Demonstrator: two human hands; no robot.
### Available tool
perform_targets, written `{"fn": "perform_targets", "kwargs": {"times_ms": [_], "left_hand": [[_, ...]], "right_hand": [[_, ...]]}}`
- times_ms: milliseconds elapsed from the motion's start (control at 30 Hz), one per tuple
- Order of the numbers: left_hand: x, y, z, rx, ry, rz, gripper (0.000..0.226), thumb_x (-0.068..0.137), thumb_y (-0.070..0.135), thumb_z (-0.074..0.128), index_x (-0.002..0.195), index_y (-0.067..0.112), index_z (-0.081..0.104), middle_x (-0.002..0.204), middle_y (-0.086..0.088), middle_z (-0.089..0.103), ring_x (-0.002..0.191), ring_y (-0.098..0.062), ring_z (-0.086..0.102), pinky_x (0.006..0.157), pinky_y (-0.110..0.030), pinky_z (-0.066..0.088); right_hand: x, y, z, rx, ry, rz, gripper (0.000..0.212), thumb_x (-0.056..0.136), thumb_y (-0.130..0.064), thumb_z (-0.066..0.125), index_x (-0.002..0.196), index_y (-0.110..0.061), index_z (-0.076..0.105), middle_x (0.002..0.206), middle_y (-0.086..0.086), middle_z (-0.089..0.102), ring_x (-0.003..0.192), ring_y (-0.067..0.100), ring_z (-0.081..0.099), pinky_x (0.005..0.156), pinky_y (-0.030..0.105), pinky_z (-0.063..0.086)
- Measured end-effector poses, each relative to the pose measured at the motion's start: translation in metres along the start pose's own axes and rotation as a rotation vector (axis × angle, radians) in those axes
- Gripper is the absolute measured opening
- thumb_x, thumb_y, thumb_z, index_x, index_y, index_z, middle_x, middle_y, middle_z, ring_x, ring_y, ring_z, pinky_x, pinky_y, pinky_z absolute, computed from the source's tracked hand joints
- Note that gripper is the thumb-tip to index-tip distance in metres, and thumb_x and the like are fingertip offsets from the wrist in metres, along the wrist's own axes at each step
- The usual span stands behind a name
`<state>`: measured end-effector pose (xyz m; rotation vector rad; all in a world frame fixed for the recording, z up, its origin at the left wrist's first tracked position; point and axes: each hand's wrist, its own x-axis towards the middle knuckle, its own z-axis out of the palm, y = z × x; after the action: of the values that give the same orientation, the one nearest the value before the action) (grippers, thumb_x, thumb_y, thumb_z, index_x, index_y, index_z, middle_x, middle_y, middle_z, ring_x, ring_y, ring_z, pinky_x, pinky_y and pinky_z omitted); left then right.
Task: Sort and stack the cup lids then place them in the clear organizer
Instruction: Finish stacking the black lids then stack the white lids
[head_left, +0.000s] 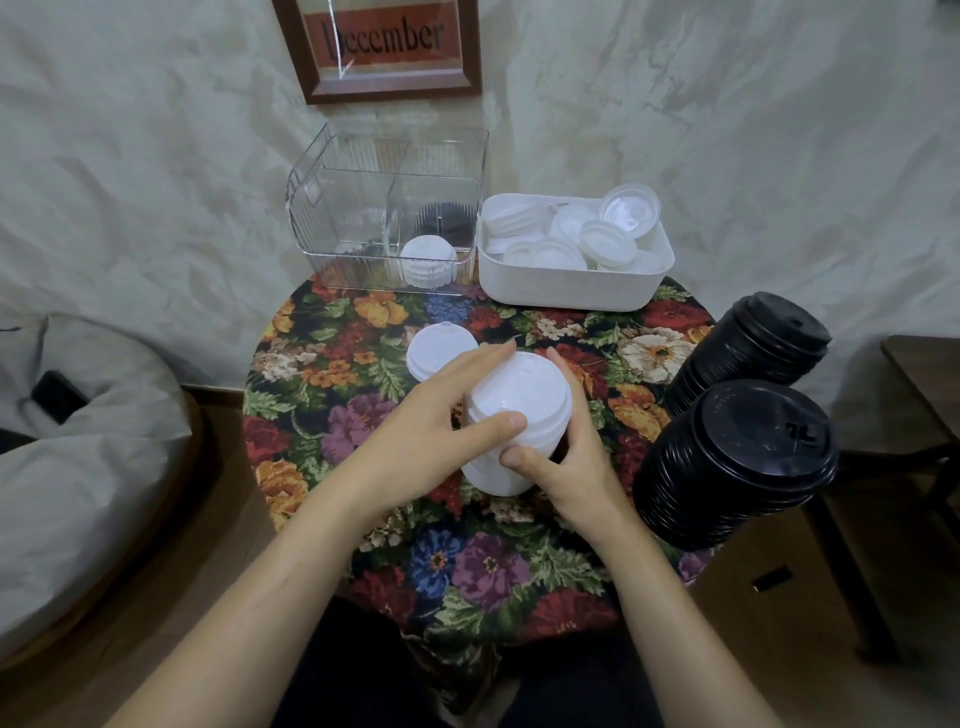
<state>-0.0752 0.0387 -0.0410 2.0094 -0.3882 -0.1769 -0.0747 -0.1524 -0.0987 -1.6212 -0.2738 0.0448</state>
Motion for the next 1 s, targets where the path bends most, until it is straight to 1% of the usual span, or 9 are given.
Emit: {"fn": "perform_targets", "kwargs": {"times_ms": [133,200,267,367,500,600,700,900,1000], "left_hand": [[0.001,0.000,-0.002,0.040,0.009,0.014,0.072,0.091,0.050,0.068,0.157,0.036,0.042,0.151,0.037,0.037,0.139,0.019,0.031,0.105,0.000,0.026],[0.001,-0.003,-0.004,0.042,-0.010,0.001,0.073,0.090,0.056,0.070,0.156,0.041,0.042,0.154,0.034,0.037,0.142,0.015,0.031,0.112,-0.011,0.027],[0.001,-0.005,-0.008,0.048,-0.034,-0.015,0.075,0.087,0.064,0.072,0.154,0.047,0.042,0.157,0.032,0.037,0.146,0.011,0.030,0.118,-0.024,0.028],[0.001,-0.002,-0.011,0.055,-0.038,-0.029,0.079,0.082,0.062,0.074,0.153,0.047,0.043,0.156,0.033,0.037,0.146,0.011,0.029,0.121,-0.028,0.028],[0.003,-0.001,-0.009,0.029,-0.033,-0.028,0.080,0.081,0.062,0.075,0.153,0.046,0.044,0.153,0.035,0.039,0.144,0.010,0.033,0.122,-0.033,0.031],[0.003,-0.005,-0.006,-0.007,-0.032,-0.017,0.082,0.080,0.071,0.073,0.153,0.048,0.043,0.155,0.033,0.039,0.147,0.004,0.034,0.123,-0.044,0.033],[0.002,-0.007,-0.004,-0.014,-0.024,-0.015,0.085,0.078,0.076,0.071,0.153,0.054,0.039,0.158,0.033,0.036,0.148,0.007,0.030,0.125,-0.044,0.031],[-0.002,-0.012,-0.004,-0.049,-0.027,-0.009,0.084,0.076,0.074,0.074,0.151,0.058,0.039,0.158,0.035,0.035,0.149,0.007,0.030,0.126,-0.045,0.029],[-0.001,-0.015,-0.003,-0.071,-0.028,-0.002,0.082,0.078,0.067,0.076,0.151,0.057,0.041,0.158,0.034,0.037,0.148,0.007,0.031,0.126,-0.042,0.029]], "right_hand": [[-0.001,-0.003,0.000,0.013,-0.012,-0.020,0.117,0.065,-0.076,0.082,0.161,-0.046,0.022,0.158,-0.021,0.043,0.145,0.003,0.043,0.115,0.029,0.043],[-0.002,-0.004,-0.001,0.002,0.005,-0.040,0.110,0.070,-0.083,0.072,0.161,-0.043,0.025,0.161,-0.019,0.040,0.147,0.003,0.041,0.116,0.030,0.041],[-0.002,-0.004,-0.001,0.007,0.015,-0.046,0.104,0.073,-0.083,0.070,0.160,-0.043,0.028,0.160,-0.022,0.041,0.146,0.001,0.041,0.113,0.022,0.041],[-0.002,-0.008,-0.001,0.006,0.038,-0.055,0.097,0.074,-0.079,0.071,0.155,-0.041,0.034,0.150,-0.033,0.046,0.141,-0.004,0.044,0.104,0.011,0.042],[-0.001,-0.010,-0.001,0.011,0.050,-0.042,0.093,0.076,-0.077,0.072,0.150,-0.027,0.044,0.140,-0.025,0.056,0.134,0.002,0.053,0.101,0.015,0.045],[-0.001,-0.010,-0.003,0.014,0.053,-0.023,0.092,0.075,-0.078,0.072,0.147,-0.027,0.046,0.137,-0.025,0.057,0.131,0.002,0.055,0.098,0.017,0.048],[-0.002,-0.011,-0.002,0.012,0.054,-0.020,0.094,0.074,-0.079,0.072,0.147,-0.026,0.045,0.136,-0.027,0.057,0.130,0.001,0.055,0.097,0.016,0.049],[-0.005,-0.010,0.000,0.003,0.029,-0.043,0.104,0.074,-0.077,0.073,0.159,-0.040,0.027,0.145,-0.043,0.043,0.139,-0.009,0.044,0.102,0.010,0.043],[-0.005,-0.007,0.001,-0.012,0.032,-0.046,0.104,0.070,-0.078,0.077,0.157,-0.042,0.034,0.152,-0.028,0.046,0.143,0.002,0.046,0.110,0.025,0.046]]}}
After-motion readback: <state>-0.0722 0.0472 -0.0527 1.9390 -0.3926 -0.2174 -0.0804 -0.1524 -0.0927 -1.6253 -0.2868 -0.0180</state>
